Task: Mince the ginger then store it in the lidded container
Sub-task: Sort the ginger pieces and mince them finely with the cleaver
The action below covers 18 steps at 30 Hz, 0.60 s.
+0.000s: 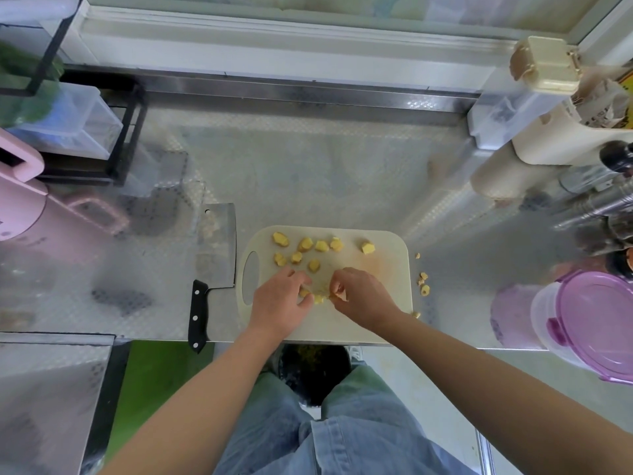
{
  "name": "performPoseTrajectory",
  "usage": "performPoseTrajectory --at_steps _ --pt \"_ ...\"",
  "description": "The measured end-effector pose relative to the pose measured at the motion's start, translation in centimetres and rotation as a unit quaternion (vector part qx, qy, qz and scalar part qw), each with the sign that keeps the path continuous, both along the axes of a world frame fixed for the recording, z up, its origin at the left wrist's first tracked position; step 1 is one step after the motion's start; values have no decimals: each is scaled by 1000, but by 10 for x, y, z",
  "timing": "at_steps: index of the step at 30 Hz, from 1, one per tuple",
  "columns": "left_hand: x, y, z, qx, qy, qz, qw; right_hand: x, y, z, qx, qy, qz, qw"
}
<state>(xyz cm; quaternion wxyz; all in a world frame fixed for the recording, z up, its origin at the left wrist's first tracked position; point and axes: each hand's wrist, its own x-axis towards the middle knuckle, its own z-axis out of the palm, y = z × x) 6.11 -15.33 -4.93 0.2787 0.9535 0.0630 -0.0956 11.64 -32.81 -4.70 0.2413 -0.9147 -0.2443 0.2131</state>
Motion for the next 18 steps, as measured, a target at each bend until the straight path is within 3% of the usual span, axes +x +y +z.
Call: performPoseTrajectory --at_steps 4,9,12,15,18 --pt "6 -6 4 -58 -7 -16 998 8 -6 4 122 89 -148 977" --pt "18 -17 6 -163 26 60 984 14 -6 15 186 192 -200 943" --pt "23 -17 8 -278 60 124 951 16 -8 17 221 226 -245 917" --pt "25 -18 17 -394 92 191 894 16 -8 19 255 253 -270 893" --pt "26 -18 24 -456 108 222 855 17 -8 22 287 278 -280 873"
